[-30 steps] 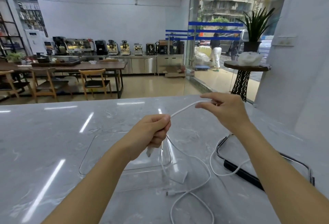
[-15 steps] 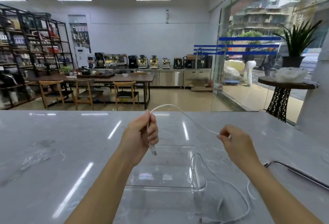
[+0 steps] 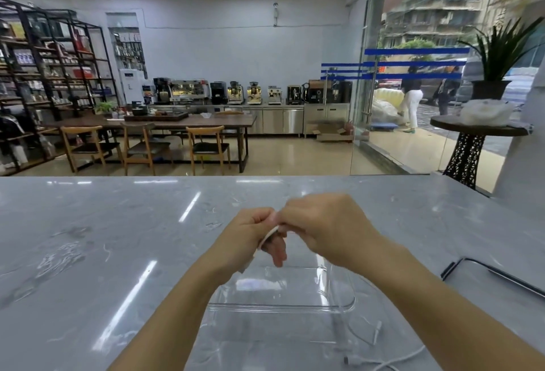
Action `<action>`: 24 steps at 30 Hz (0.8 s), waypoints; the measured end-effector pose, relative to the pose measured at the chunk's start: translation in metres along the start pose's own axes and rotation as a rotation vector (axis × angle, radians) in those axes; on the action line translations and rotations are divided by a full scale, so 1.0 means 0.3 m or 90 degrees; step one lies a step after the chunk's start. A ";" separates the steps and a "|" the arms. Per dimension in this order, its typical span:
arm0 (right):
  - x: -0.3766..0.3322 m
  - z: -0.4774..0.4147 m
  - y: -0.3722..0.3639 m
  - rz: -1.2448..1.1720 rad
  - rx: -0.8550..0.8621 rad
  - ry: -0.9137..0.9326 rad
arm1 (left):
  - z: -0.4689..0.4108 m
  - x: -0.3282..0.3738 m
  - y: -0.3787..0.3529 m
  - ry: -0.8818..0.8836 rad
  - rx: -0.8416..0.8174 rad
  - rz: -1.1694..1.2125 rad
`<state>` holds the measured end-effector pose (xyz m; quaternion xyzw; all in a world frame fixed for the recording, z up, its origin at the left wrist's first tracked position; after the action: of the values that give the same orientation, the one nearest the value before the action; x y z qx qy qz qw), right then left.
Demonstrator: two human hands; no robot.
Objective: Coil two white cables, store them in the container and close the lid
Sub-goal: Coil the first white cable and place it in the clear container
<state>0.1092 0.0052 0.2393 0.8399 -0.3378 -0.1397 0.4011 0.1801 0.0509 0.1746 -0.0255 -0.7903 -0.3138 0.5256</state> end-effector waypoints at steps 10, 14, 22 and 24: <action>0.239 -0.036 0.051 -0.323 0.211 -0.227 | 0.007 -0.008 0.033 -0.044 -0.076 0.382; 0.335 -0.002 0.034 -0.433 0.267 -0.274 | 0.004 0.001 0.058 -0.078 -0.107 0.520; 0.473 0.120 -0.089 -0.261 0.238 -0.385 | -0.005 0.055 0.112 -0.202 -0.192 0.683; 0.435 0.103 -0.160 -0.136 0.109 -0.386 | -0.022 0.033 0.132 -0.180 -0.107 0.623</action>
<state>0.2110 -0.0797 0.1874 0.8215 -0.3621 -0.3958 0.1931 0.1955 0.0763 0.2032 -0.4770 -0.7212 -0.0870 0.4948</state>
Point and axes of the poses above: each hand's wrist, its own z-axis away from the middle knuckle, its own y-axis out of the back of the hand, x = y × z, the point moved 10 cm from there along -z, towards the middle knuckle, and after that the axes turned 14 degrees about -z, right-handed, at the moved point
